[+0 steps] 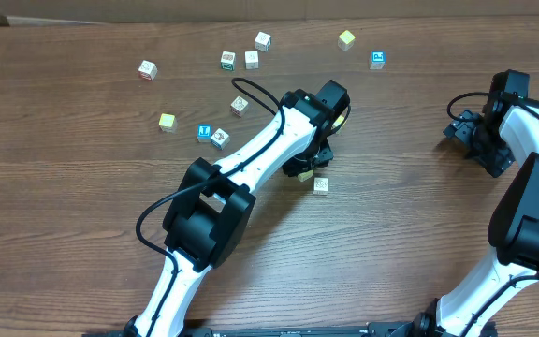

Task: Form a circle

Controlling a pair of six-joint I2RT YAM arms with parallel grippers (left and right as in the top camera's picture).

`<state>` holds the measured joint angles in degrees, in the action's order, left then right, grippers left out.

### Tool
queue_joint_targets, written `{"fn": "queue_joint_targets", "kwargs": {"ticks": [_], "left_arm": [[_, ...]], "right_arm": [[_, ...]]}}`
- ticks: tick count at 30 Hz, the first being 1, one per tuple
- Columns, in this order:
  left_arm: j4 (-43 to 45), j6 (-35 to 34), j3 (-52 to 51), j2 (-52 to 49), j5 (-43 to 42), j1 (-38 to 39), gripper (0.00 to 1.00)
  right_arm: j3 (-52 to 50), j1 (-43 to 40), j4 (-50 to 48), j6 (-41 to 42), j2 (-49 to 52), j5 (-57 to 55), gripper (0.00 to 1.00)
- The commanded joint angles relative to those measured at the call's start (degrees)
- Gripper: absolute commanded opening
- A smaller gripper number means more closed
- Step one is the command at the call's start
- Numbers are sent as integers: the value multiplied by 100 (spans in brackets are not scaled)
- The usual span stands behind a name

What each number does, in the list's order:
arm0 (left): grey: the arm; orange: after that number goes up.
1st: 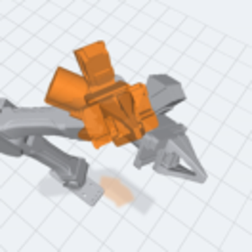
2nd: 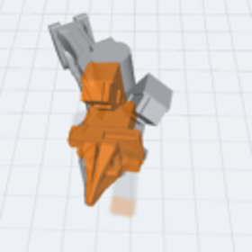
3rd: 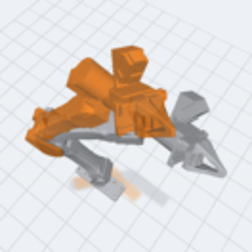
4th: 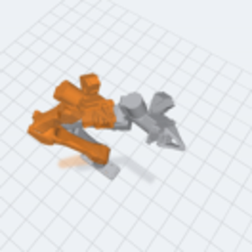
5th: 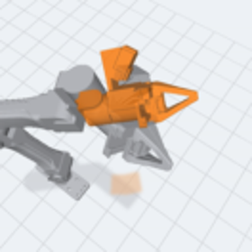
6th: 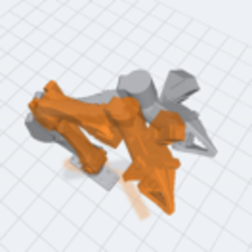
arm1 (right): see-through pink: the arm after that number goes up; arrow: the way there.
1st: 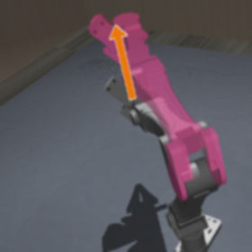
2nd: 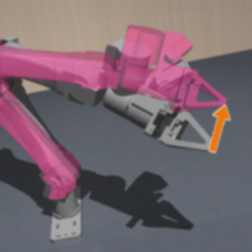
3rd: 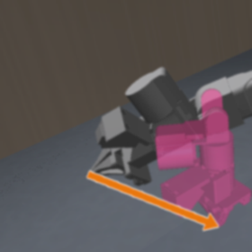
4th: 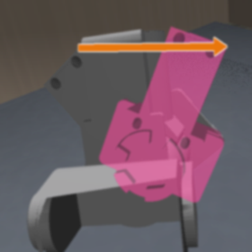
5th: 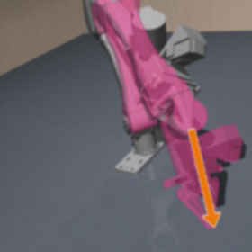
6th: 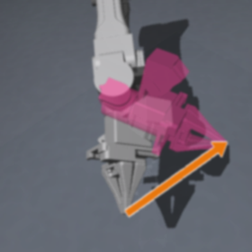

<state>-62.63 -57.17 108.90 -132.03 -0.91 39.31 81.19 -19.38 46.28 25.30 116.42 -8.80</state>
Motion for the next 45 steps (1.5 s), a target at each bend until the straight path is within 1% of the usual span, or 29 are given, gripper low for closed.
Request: {"fn": "queue_joint_targets", "kwargs": {"ticks": [1, 3, 6, 9, 12, 17, 20, 22, 26, 27, 29, 31, 35, 45], "left_arm": [[96, -155, -260, -83, -2, 42, 37], [98, -153, -262, -83, -4, 42, 35], [146, -98, -249, -81, -2, 33, 36], [304, 273, -249, -81, 0, 2, 41], [448, 693, -243, -81, 2, 2, 42], [426, 903, -146, -81, 238, 2, 44], [420, 901, -103, -81, 249, 4, 45], [398, 901, -103, -81, 236, 4, 41], [446, 894, -103, -81, 236, 4, 39], [470, 887, -101, -81, 234, 4, 34], [463, 824, -101, -81, 229, 4, 29], [448, 824, -103, -81, 164, 4, 27], [463, 785, -101, -81, 81, 22, 31], [431, 789, -103, -81, -70, 22, 33]], "right_arm": [[-22, 9, -17, 17, -155, -17, 100], [-22, 9, -17, 17, -155, -15, 100], [-22, 9, -17, 17, -155, -17, 100], [-22, 9, -17, 17, -155, -17, 100], [-22, 9, -17, 17, -155, -17, 100], [-22, 9, -17, 17, -155, -15, 100], [-22, 9, -17, 17, -155, -17, 100], [-22, 9, -17, 17, -155, -17, 100], [-22, 9, -17, 17, -155, -15, 100], [-22, 9, -17, 17, -155, -17, 100], [-22, 9, -17, 17, -155, -17, 100], [-22, 9, -17, 17, -155, -17, 100], [-22, 9, -17, 17, -155, -17, 100], [-22, 9, -17, 17, -155, -15, 100]]}}
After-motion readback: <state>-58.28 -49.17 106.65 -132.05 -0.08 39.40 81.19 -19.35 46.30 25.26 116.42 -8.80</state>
